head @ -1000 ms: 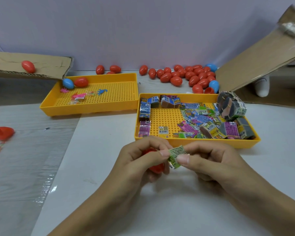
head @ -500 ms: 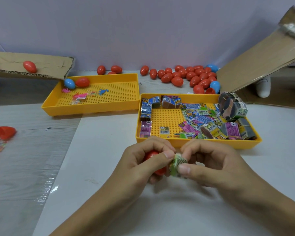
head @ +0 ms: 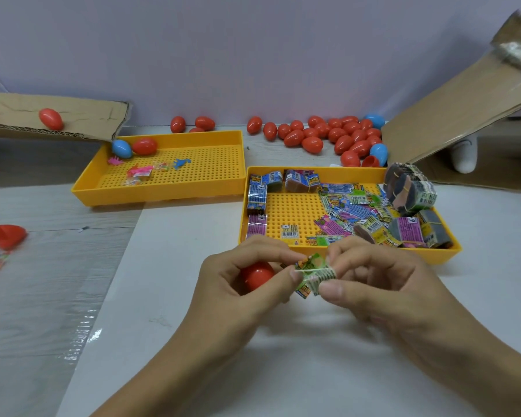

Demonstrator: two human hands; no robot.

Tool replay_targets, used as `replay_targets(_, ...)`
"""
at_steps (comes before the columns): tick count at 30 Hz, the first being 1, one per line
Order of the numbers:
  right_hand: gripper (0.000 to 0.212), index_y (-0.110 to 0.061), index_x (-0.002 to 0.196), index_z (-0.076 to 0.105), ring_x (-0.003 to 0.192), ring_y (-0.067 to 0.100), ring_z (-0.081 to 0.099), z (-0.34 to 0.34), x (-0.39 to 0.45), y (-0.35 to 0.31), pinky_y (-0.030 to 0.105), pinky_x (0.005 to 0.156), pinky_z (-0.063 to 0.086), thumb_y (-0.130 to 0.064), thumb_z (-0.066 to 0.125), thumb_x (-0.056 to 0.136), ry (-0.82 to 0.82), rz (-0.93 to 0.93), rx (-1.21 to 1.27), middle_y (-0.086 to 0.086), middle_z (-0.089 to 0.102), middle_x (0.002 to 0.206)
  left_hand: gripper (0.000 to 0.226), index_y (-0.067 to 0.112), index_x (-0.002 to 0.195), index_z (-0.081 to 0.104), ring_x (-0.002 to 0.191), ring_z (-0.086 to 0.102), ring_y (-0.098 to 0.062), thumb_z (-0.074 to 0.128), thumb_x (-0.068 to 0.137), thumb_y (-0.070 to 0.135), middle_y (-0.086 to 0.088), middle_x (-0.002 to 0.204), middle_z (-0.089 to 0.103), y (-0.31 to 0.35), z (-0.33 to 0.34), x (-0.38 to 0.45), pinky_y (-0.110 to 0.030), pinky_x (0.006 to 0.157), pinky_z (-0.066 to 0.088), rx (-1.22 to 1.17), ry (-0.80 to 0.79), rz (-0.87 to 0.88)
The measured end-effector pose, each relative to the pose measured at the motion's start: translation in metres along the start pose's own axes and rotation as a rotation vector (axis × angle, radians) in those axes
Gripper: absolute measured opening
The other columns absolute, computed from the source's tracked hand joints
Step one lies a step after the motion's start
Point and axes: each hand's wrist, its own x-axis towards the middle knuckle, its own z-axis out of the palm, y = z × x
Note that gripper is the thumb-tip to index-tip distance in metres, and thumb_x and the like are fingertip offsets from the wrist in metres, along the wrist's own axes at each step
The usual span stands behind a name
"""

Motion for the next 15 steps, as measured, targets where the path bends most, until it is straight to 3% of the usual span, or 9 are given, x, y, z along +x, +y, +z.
replay_targets(2,0.015,-0.023,0.065,0.074,0.072,0.028,0.051,0.0001,-0.0002,0.0013,0.019,0.063,0.044,-0.028,0.085,0.056,0.01,-0.074,-0.083,-0.004,0.06,0.082,0.009,0.026,0.077,0.079,0.066,0.059,-0.008,0.072,0.072,0.024,0.005,0.085,0.067,-0.0003,-0.0008,0.0,-0.017,0.056,0.045,-0.031,-0.003,0.002)
replay_targets(4,0.014,-0.024,0.068,0.076,0.074,0.036,0.044,0.0,-0.0002,0.0021,0.021,0.063,0.043,-0.029,0.084,0.058,0.047,-0.105,-0.138,-0.005,0.059,0.088,0.007,0.026,0.077,0.078,0.064,0.058,-0.008,0.072,0.073,0.025,0.004,0.082,0.065,-0.0002,0.0,-0.0007,-0.017,0.056,0.045,-0.024,0.009,0.01)
replay_targets(9,0.018,-0.028,0.076,0.077,0.06,0.012,0.044,0.0027,-0.0019,-0.0023,0.021,0.058,0.041,-0.038,0.084,0.063,0.079,-0.184,-0.232,-0.009,0.056,0.097,0.007,0.023,0.08,0.075,0.077,0.064,-0.014,0.069,0.078,0.024,0.007,0.085,0.066,0.0011,0.003,-0.0045,-0.015,0.067,0.047,0.282,0.12,0.162)
replay_targets(12,0.013,-0.028,0.071,0.075,0.064,0.022,0.046,0.0033,-0.0036,-0.0045,0.027,0.057,0.042,-0.038,0.079,0.064,0.05,-0.139,-0.251,-0.01,0.055,0.097,0.005,0.019,0.081,0.074,0.075,0.063,-0.016,0.069,0.079,0.019,0.002,0.087,0.063,0.0043,0.0053,-0.0064,-0.016,0.063,0.046,0.374,0.165,0.275)
replay_targets(15,0.015,-0.03,0.062,0.071,0.072,0.027,0.048,0.0057,-0.0025,-0.0072,0.018,0.059,0.041,-0.043,0.071,0.068,-0.016,-0.09,-0.249,-0.01,0.054,0.093,0.003,0.016,0.082,0.071,0.069,0.061,-0.019,0.07,0.081,0.019,-0.001,0.088,0.061,0.0052,0.0059,-0.008,-0.021,0.055,0.045,0.389,0.162,0.321)
